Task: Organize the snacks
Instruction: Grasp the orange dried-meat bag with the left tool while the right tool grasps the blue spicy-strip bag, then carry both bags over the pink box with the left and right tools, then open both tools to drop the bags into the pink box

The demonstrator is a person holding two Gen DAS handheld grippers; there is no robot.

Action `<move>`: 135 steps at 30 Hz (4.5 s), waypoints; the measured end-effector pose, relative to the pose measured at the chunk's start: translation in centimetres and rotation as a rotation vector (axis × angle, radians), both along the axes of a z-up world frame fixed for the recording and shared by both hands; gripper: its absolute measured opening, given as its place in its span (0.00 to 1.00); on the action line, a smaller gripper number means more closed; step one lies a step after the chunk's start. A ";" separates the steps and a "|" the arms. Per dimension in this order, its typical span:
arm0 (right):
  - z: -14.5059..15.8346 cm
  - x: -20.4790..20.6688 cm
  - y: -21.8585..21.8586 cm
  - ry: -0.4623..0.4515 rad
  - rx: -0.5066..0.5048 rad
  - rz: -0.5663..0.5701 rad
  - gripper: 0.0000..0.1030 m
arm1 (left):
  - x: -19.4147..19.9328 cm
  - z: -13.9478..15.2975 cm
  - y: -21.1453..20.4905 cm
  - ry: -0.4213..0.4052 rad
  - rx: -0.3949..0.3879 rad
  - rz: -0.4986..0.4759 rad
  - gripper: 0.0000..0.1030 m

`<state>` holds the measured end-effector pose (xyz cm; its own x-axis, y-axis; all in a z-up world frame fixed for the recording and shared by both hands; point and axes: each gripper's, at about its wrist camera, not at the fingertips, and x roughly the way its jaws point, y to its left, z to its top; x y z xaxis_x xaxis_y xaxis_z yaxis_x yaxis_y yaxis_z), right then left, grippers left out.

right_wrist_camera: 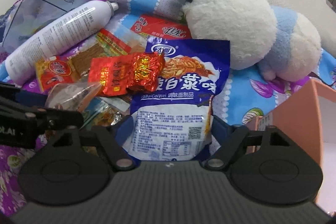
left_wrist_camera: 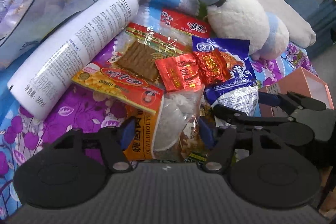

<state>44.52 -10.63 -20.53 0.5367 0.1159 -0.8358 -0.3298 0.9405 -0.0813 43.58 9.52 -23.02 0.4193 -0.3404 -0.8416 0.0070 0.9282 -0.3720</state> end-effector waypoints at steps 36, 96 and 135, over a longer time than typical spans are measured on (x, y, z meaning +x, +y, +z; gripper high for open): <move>4.6 -24.0 -2.7 -0.081 0.106 -0.029 0.68 | -25.4 8.1 -2.3 -0.192 0.020 0.111 0.66; 12.2 -26.7 -23.0 -0.410 0.184 -0.473 0.66 | -16.4 17.0 -27.1 -0.403 -0.040 -0.300 0.66; 11.3 -25.4 -26.6 -0.310 0.277 -0.512 0.73 | -18.7 17.5 -26.1 -0.389 0.003 -0.307 0.84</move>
<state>19.11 -37.19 -9.27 0.7920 -0.0298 -0.6097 0.1649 0.9721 0.1666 24.84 -16.57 -5.57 0.5836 -0.4951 -0.6436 0.4180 0.8627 -0.2846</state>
